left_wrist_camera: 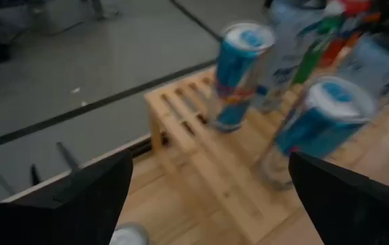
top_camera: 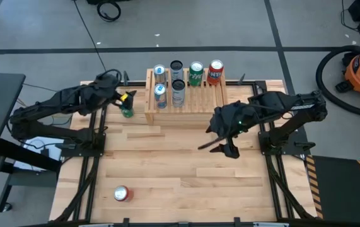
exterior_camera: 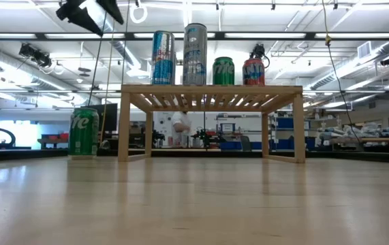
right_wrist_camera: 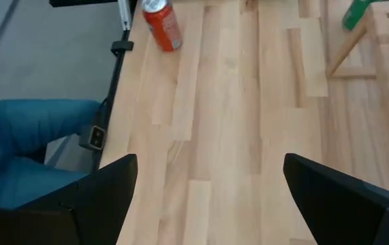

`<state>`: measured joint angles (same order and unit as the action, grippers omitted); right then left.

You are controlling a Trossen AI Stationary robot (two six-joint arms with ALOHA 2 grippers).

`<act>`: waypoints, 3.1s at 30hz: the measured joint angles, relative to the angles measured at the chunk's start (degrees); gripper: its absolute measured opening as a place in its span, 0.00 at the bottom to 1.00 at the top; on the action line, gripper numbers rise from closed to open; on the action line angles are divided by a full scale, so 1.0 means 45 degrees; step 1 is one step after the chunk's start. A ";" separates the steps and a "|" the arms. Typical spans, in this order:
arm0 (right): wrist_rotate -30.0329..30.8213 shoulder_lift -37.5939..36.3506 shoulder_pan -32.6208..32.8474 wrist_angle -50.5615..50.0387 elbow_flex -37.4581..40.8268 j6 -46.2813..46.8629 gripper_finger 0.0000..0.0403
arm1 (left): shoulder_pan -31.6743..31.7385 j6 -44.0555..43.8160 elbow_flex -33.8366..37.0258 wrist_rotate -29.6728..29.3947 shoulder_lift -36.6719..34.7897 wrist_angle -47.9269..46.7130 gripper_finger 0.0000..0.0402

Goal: Place canned beverage on shelf
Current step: Put the green soda can aligned with the other green soda can on the shelf

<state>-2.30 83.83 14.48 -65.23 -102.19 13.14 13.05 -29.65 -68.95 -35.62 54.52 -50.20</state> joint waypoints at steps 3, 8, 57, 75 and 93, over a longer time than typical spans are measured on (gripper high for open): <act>0.0239 0.0058 0.0308 -0.0009 0.0000 0.0093 0.94 | 0.0918 0.0037 -0.0015 0.0460 0.0162 -0.0917 0.99; 0.0813 0.0094 0.0713 -0.0008 0.0005 0.0289 0.94 | 0.2703 0.0057 0.0000 0.1158 0.0776 -0.2953 0.99; 0.1698 0.0102 0.1092 -0.0053 0.0005 0.0055 0.94 | 0.6439 0.1068 0.0000 0.5168 0.6861 -0.4205 0.99; 0.1601 0.0102 0.1097 -0.0055 0.0005 0.0059 0.94 | 0.7078 0.1210 0.0000 0.6042 0.6887 -0.4706 0.99; 0.1591 0.0102 0.1097 -0.0058 0.0005 0.0181 0.94 | 0.7088 0.1760 0.0012 0.6275 0.7893 -0.4607 0.99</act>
<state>4.86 84.29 19.42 -65.49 -102.17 13.96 44.95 -21.73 -68.90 -7.38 90.04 -70.93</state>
